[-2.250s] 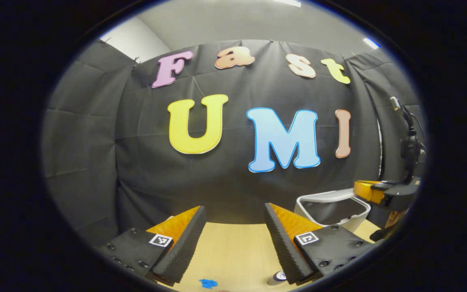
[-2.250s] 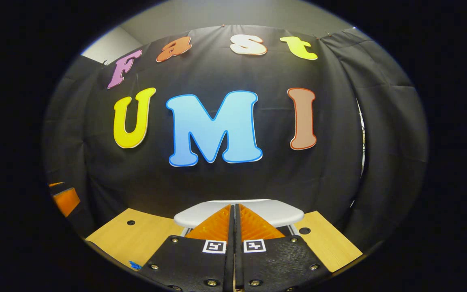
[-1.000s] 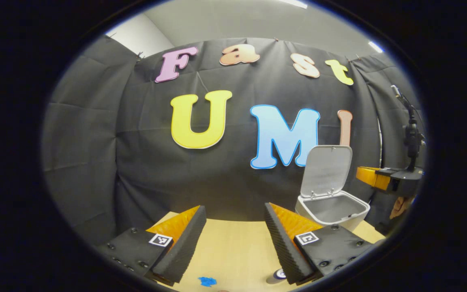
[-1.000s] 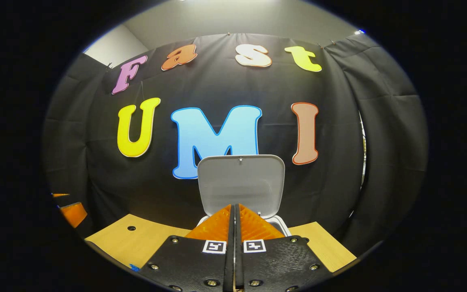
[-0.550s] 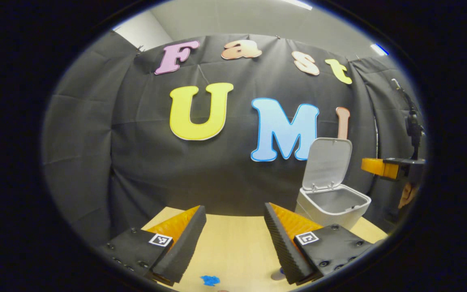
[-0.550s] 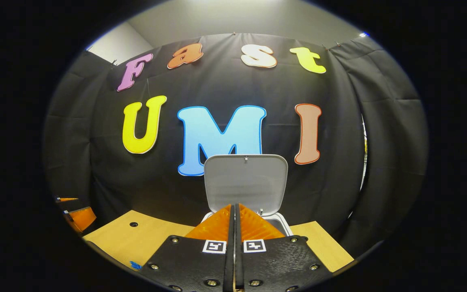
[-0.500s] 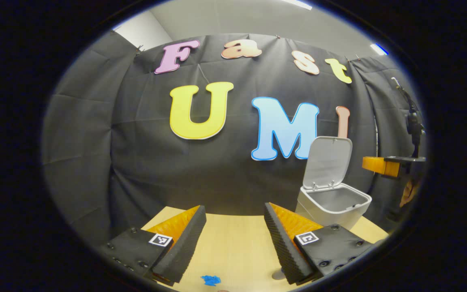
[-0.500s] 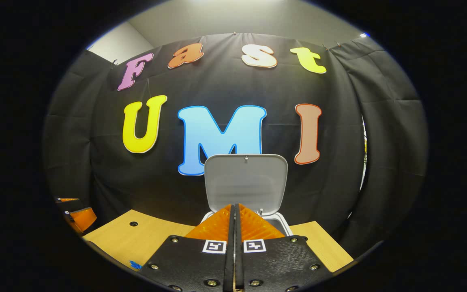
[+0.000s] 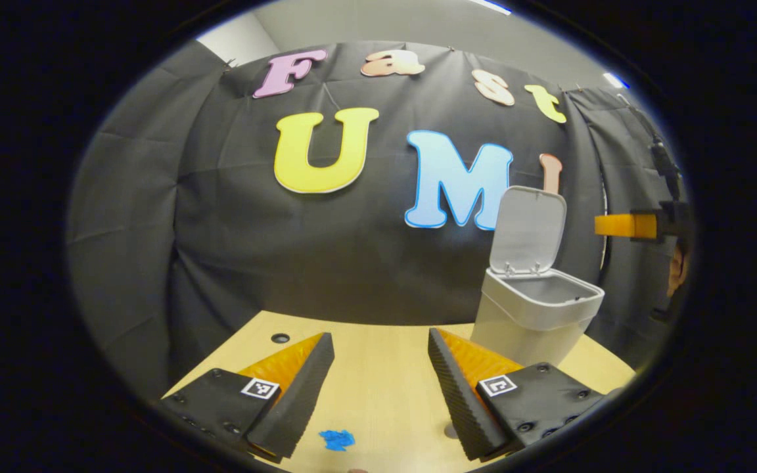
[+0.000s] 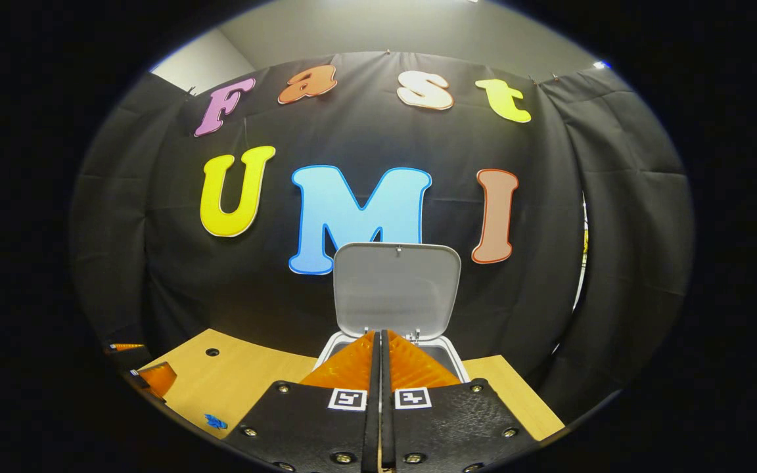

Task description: Press the lid of the desktop garbage bin to open it, pick up the crumpled paper on the desktop and throw it into the bin, then pick up the pop can on the desktop and drop it into the bin, and finally close the garbage bin lid.

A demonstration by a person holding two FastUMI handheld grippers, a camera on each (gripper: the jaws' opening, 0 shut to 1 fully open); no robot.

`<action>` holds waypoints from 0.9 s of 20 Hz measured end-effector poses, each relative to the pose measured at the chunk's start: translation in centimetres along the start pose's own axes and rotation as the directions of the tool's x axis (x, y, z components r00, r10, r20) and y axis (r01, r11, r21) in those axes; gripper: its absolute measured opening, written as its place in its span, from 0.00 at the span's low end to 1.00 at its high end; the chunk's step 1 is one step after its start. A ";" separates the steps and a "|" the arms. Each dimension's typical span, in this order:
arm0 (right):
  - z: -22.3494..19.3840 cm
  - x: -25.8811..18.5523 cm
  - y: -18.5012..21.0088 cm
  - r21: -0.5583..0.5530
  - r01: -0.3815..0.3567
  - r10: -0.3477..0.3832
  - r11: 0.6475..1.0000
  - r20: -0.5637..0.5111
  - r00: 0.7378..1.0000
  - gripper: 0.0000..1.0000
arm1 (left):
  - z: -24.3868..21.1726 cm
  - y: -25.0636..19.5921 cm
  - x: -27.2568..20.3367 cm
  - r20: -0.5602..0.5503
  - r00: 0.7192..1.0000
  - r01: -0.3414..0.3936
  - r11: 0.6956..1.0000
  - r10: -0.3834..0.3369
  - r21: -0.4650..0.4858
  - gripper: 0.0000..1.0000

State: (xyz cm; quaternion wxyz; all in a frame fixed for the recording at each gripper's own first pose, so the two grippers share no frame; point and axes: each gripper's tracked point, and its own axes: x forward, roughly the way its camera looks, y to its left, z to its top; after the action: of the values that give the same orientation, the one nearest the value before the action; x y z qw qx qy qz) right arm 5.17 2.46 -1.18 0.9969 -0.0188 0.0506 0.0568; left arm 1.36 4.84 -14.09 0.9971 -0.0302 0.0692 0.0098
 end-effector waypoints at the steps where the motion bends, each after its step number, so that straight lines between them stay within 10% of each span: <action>1: 0.0 -0.3 0.1 0.004 0.001 -0.001 1.000 -0.003 1.000 0.01 | -0.8 0.1 0.1 -0.008 1.000 0.002 1.000 -0.002 0.008 0.95; 18: -0.2 -2.6 -0.4 -0.009 0.063 -0.064 0.998 -0.054 0.997 0.01 | -16.5 1.5 2.2 -0.244 0.969 0.053 0.998 -0.041 0.044 0.95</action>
State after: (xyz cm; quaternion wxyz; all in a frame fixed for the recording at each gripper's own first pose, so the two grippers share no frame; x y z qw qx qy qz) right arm 2.62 1.79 -1.09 0.9964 -0.0254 0.0767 0.0248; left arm 1.25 5.31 -30.83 0.9815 -0.0078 0.1905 -0.0193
